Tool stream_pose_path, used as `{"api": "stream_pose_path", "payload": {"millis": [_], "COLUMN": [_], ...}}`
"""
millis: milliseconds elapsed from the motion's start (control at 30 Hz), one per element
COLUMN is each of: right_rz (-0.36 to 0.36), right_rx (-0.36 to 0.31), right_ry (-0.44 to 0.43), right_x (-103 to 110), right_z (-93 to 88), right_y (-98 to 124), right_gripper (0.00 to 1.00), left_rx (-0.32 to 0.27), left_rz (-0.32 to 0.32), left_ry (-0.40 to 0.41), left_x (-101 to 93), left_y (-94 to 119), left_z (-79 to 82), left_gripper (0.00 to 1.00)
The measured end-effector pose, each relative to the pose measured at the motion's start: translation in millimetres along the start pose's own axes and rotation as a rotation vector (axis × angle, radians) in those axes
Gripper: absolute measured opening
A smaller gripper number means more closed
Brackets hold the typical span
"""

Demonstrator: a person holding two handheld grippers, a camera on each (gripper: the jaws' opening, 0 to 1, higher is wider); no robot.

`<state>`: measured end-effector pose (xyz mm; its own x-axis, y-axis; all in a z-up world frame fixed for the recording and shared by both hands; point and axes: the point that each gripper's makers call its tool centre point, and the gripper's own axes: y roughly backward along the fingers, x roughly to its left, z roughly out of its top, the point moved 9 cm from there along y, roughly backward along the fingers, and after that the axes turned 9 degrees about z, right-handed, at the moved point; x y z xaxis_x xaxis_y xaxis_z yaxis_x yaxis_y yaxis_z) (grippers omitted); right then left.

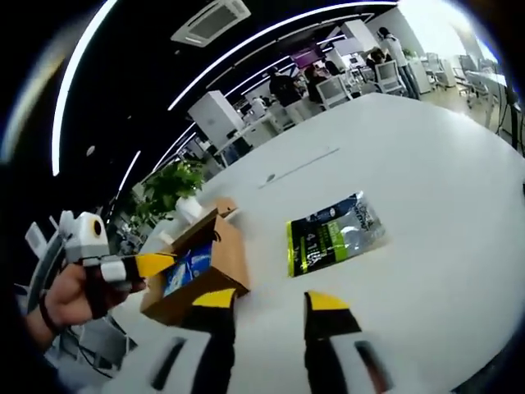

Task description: Operate the shoe box by opening the lid, removing the specified soft item, and placing it in the target area until the item is outside and the box remains undamaged.

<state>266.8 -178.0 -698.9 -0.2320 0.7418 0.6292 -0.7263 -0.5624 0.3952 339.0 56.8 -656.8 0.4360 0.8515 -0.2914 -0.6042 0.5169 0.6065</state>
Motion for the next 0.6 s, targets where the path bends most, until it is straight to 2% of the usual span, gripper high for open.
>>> {"api": "stream_pose_path", "payload": {"millis": [200,400,533,600], "right_rz": [0.035,0.053,0.069,0.076], "right_rx": [0.038,0.049,0.063,0.064], "right_ry": [0.042,0.049,0.056,0.056], "right_x": [12.2,23.9,31.4,34.5], "right_z": [-7.4,-12.8,-18.2,-19.6], "right_y": [-5.1,-11.5,-14.3,-14.5], "right_gripper": [0.31,0.32,0.32,0.33], "left_rx": [-0.017,-0.036,-0.078,-0.077], "left_rz": [0.016,0.05,0.069,0.072], "left_ry": [-0.001,0.024,0.114,0.11], "left_x": [10.9,22.7,27.9,30.3], "left_y": [15.4,27.3,38.9,41.0], "left_z": [-5.5,-8.4,-12.5,-13.5], "left_gripper": [0.16,0.16,0.16,0.17]}}
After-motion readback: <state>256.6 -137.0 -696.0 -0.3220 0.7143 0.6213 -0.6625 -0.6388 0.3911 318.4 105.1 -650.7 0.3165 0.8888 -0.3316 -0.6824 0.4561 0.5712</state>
